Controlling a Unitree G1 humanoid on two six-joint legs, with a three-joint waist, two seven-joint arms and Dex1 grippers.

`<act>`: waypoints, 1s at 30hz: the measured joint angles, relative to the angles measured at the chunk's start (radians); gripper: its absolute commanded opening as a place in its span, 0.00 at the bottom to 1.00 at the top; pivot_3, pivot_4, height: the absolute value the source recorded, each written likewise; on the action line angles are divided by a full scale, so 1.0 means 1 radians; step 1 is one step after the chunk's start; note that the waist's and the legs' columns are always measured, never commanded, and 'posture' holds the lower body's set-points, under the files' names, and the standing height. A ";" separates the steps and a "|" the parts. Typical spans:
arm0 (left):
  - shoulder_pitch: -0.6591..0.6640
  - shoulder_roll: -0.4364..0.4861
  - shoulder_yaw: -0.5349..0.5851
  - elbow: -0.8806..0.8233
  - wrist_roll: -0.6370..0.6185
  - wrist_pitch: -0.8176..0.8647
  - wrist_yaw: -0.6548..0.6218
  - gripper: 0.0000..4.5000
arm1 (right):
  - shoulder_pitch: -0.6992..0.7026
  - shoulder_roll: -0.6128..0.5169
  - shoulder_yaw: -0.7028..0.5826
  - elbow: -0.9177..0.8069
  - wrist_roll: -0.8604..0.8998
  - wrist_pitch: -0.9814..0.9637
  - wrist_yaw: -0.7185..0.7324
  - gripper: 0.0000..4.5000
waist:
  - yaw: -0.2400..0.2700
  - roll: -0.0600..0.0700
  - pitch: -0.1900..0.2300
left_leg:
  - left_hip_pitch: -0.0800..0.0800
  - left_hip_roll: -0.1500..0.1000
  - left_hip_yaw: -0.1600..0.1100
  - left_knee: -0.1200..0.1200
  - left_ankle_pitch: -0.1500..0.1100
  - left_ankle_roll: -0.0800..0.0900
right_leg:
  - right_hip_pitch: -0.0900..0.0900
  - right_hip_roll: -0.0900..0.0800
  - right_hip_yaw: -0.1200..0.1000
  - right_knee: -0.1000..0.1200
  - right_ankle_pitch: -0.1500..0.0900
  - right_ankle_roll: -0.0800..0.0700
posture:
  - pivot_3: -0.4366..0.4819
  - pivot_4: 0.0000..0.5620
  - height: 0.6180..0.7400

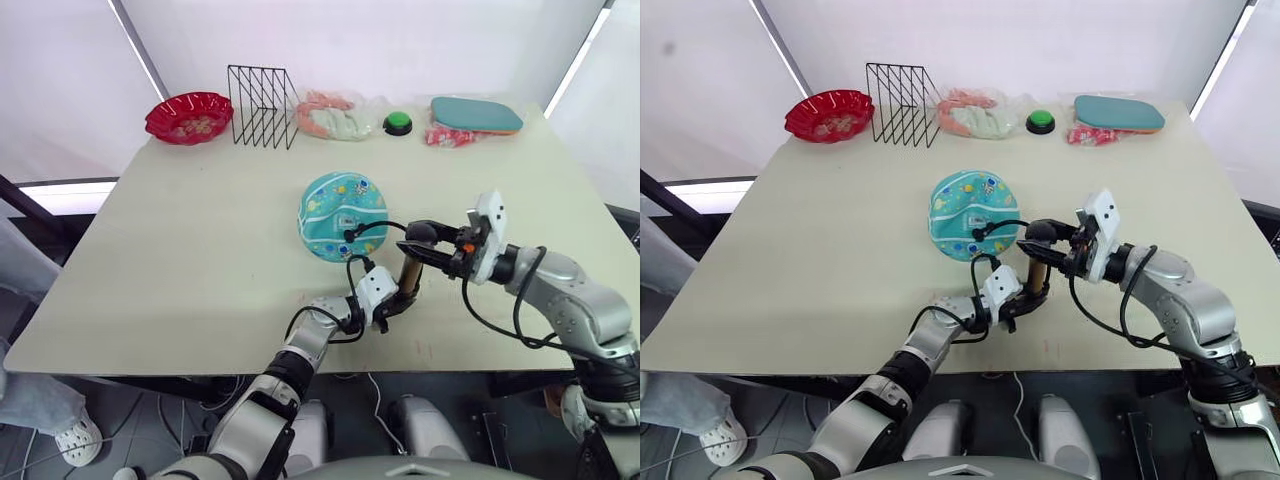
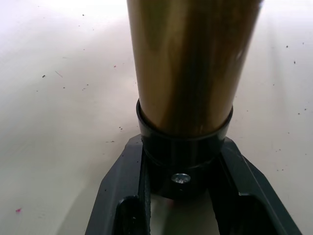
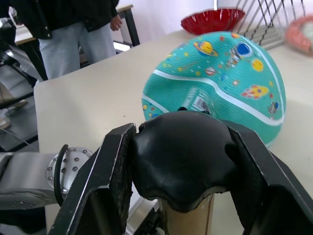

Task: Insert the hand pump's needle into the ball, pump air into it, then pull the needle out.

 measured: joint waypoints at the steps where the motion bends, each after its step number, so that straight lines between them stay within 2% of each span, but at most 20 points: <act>1: 0.000 -0.001 0.000 -0.001 -0.005 -0.003 -0.003 0.23 | -0.019 -0.014 -0.013 -0.005 0.024 0.037 -0.006 0.46 | 0.002 0.001 0.001 | -0.003 -0.001 0.000 0.000 0.000 0.000 | -0.002 -0.001 0.000 0.000 0.000 0.000 | 0.48 0.27 1.00; 4: -0.005 -0.007 -0.001 0.001 -0.013 -0.014 -0.006 0.23 | -0.121 -0.075 -0.103 -0.048 0.157 0.169 -0.031 0.46 | 0.005 0.003 0.005 | -0.011 -0.003 -0.001 0.003 0.000 0.000 | -0.008 -0.002 0.000 0.000 0.001 0.001 | 0.48 0.27 1.00; 7: -0.008 -0.011 -0.002 0.004 -0.013 -0.016 -0.005 0.23 | -0.161 -0.103 -0.145 -0.065 0.212 0.214 -0.041 0.46 | 0.009 0.003 0.005 | -0.012 -0.003 -0.002 0.003 0.000 0.000 | -0.009 -0.003 -0.001 0.000 0.001 0.001 | 0.48 0.27 1.00; 10: -0.001 -0.011 -0.004 0.003 -0.013 -0.018 -0.004 0.23 | -0.246 -0.176 -0.224 -0.075 0.336 0.314 -0.076 0.46 | 0.013 0.003 0.006 | -0.014 -0.003 -0.002 0.003 0.000 0.000 | -0.010 -0.003 -0.001 0.000 0.001 0.001 | 0.48 0.27 1.00; 15: 0.004 -0.005 -0.005 -0.007 -0.013 -0.018 -0.009 0.23 | -0.306 -0.217 -0.275 -0.069 0.419 0.378 -0.116 0.46 | 0.011 0.003 0.007 | -0.014 -0.003 -0.002 0.003 0.000 0.000 | -0.011 -0.002 -0.001 0.000 0.001 0.001 | 0.48 0.27 1.00; 21: 0.004 -0.003 -0.005 -0.005 -0.009 -0.017 -0.008 0.23 | -0.219 -0.169 -0.253 -0.072 0.357 0.289 -0.094 0.46 | 0.009 0.002 0.006 | -0.013 -0.003 -0.001 0.003 0.000 0.000 | -0.011 -0.002 -0.001 0.000 0.001 0.001 | 0.48 0.27 1.00; 30: 0.004 0.004 -0.002 0.008 0.006 -0.011 0.004 0.23 | -0.022 -0.087 -0.047 -0.050 0.109 0.049 0.008 0.46 | -0.002 0.002 0.000 | -0.001 -0.001 0.001 0.002 0.000 0.000 | -0.002 -0.001 0.000 0.001 0.000 0.001 | 0.48 0.27 1.00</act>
